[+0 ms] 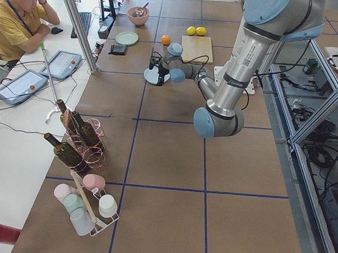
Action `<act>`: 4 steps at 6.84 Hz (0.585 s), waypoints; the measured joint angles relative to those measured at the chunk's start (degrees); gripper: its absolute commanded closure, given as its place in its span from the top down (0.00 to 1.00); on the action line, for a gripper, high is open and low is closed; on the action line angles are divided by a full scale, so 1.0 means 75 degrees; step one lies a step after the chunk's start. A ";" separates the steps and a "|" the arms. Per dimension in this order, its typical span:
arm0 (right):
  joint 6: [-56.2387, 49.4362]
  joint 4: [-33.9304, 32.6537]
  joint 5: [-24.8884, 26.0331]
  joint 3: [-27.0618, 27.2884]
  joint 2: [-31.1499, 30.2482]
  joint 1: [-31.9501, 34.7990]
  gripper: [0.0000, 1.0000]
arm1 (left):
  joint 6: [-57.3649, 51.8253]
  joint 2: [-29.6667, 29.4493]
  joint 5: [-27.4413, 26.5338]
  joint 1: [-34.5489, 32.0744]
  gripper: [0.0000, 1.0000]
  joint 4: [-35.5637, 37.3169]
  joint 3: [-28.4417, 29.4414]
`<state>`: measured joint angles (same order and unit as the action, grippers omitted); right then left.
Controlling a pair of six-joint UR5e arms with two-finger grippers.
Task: Pick orange to plate
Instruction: 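Release the plate and withdraw the left arm toward the bottle rack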
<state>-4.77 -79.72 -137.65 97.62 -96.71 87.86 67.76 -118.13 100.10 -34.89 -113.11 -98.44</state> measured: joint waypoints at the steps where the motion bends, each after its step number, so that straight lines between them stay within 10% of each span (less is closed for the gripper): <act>1: 0.0002 0.0000 0.0001 0.0003 0.0007 -0.0002 1.00 | -0.1396 0.0593 0.0517 -0.0631 1.00 0.0555 -0.0673; 4: 0.0008 0.0008 -0.0018 0.0042 0.0077 -0.0007 1.00 | -0.5233 0.2596 0.2797 -0.3647 1.00 0.1018 -0.1162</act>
<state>-4.71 -79.66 -137.78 97.93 -96.14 87.81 28.51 -98.66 121.07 -62.25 -105.47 -107.15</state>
